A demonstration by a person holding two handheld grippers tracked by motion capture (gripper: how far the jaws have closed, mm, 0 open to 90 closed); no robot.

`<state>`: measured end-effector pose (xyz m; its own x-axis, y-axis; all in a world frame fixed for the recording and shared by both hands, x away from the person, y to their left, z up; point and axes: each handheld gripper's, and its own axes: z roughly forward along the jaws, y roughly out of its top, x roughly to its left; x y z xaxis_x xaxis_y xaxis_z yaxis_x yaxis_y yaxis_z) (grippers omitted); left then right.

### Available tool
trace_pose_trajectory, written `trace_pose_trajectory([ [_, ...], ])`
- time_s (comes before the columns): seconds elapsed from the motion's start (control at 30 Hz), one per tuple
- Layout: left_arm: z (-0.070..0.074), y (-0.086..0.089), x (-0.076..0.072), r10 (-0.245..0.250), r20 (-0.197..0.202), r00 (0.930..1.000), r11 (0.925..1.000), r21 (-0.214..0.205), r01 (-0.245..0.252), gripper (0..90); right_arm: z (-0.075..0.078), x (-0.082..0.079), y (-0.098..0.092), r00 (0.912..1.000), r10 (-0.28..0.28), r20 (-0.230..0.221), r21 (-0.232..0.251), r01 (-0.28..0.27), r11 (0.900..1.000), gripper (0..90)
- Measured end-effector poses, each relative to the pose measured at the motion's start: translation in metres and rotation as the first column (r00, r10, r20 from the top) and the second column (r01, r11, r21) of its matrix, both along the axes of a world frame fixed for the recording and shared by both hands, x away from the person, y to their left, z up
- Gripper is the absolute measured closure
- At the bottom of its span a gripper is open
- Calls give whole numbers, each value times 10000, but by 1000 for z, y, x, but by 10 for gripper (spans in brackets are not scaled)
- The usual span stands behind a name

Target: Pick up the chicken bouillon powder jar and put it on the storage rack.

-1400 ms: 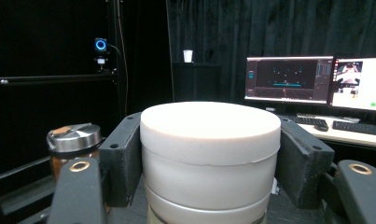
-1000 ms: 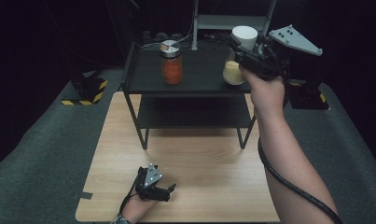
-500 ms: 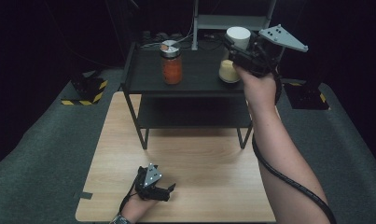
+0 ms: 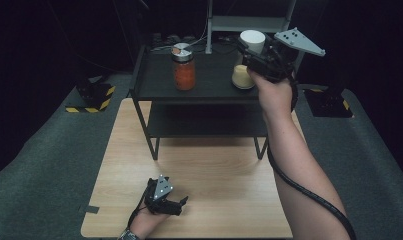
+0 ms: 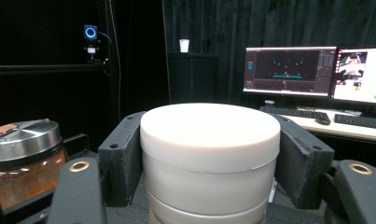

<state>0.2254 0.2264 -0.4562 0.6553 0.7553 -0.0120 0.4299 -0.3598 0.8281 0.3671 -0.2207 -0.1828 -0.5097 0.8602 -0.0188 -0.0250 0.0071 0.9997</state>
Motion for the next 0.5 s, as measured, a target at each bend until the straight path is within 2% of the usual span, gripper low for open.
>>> trace_pose_trajectory([
  [0.2,0,0,0,-2,-8,10000,10000,-8,2,11,-2,-1,1,9999,-6,103,-29,6,10000,328],
  [0.5,0,-1,0,-31,0,10000,10000,56,31,11,1,-2,2,10000,-54,7,-188,54,9998,321],
])
